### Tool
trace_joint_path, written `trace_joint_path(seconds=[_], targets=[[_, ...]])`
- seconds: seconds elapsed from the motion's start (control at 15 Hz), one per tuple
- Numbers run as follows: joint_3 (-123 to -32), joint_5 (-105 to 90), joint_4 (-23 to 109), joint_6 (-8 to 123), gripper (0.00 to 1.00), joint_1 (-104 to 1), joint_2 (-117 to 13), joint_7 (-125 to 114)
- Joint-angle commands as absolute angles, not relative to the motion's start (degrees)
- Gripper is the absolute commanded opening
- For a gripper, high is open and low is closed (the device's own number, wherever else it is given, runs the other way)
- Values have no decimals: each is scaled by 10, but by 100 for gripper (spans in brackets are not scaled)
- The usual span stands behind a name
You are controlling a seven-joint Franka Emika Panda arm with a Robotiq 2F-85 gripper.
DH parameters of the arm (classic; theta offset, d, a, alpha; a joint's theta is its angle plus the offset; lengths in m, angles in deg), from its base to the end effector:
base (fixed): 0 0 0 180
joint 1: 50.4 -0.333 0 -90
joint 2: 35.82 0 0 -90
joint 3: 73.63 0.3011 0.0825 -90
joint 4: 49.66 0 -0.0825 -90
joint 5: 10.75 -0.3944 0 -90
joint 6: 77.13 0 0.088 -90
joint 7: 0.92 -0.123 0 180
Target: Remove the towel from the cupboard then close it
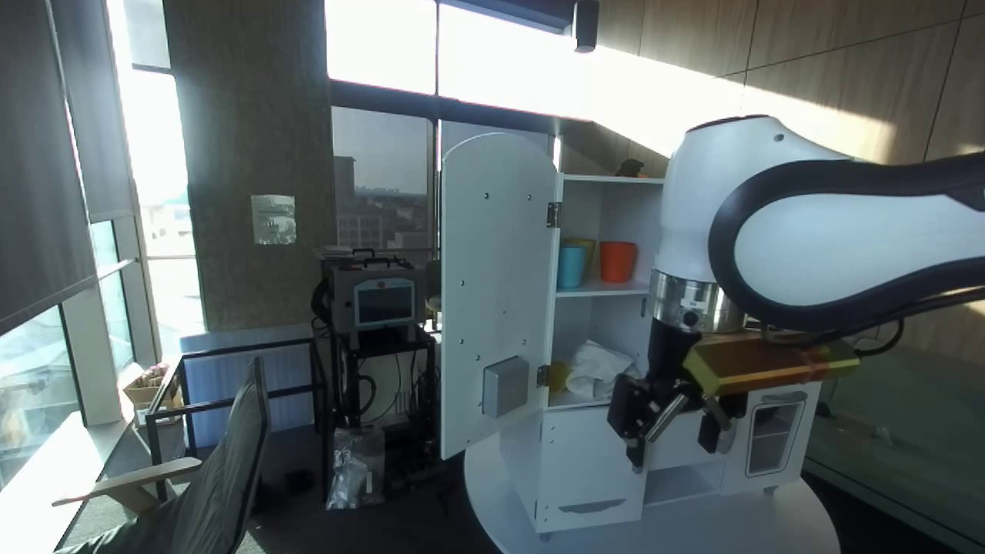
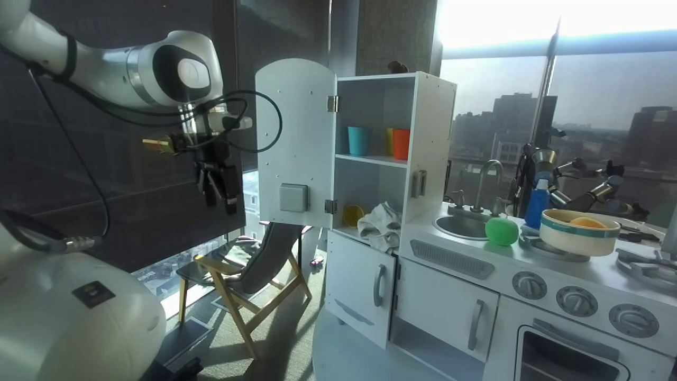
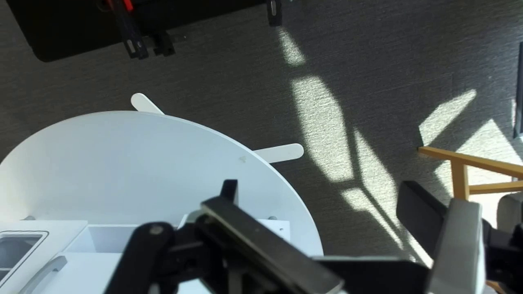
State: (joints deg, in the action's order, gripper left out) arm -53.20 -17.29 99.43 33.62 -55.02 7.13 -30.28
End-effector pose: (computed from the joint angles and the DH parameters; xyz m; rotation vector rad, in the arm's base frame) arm 0.3246 0.1575 0.4470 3.0243 -0.2996 0.1563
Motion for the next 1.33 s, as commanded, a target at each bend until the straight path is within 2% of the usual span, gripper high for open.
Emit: trace_joint_path(seconds=[0.0,0.53,0.73,1.07,1.27], targets=[[-550,-139,992,403,100,-510,18,-309],[-610,-17,960,537,100,-441,-112,-277],[-616,32,921,558,100,-407,-171,-337],[-649,8,849,626,100,-447,-274,-254],[-664,33,794,609,100,-457,-340,-206]])
